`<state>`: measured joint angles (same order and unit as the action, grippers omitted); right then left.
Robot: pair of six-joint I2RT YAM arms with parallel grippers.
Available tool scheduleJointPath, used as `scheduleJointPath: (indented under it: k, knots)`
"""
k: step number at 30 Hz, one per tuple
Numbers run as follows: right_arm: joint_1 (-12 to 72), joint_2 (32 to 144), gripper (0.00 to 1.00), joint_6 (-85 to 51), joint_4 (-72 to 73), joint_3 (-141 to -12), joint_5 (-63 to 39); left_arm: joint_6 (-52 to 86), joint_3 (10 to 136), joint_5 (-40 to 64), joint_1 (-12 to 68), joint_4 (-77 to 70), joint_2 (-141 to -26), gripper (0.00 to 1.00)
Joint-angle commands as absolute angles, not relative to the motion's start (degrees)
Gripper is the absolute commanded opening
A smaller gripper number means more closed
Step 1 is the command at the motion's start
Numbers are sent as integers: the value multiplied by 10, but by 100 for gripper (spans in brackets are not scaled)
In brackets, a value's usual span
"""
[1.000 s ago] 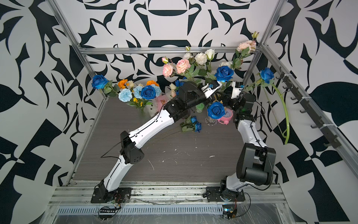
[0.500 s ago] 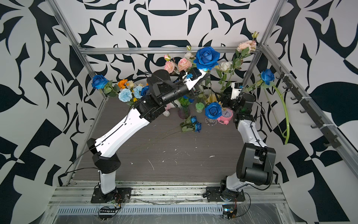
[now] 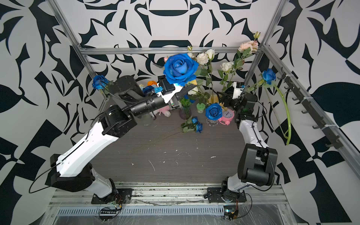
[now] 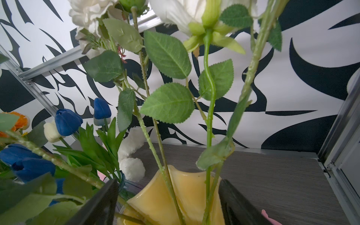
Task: Pick out blue flowers from the vase
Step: Place the flower at the center of the board.
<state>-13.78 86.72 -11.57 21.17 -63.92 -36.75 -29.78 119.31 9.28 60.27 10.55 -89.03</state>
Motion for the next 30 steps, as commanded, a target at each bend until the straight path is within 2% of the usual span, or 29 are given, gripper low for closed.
scheduleJointPath:
  k: [1,8,13,17,22,26,30]
  knots:
    - [-136,858,80,-110,230,-669,-370,-290,1191,55,607,187,-849,0]
    - [-136,855,80,-106,222,-666,-370,-287,1166,-73,609,364,-820,0]
    - [-136,843,80,-95,208,-664,-360,-265,1128,-137,610,434,-813,0]
    - [-136,839,80,-95,201,-669,-358,-268,1081,-217,610,451,-823,0]
    - [-136,836,80,-100,201,-671,-356,-274,1042,-298,610,479,-899,0]
    - [-136,836,80,-101,200,-671,-359,-291,983,-325,604,430,-948,0]
    - [-136,835,80,-98,197,-668,-361,-281,938,-291,574,392,-994,0]
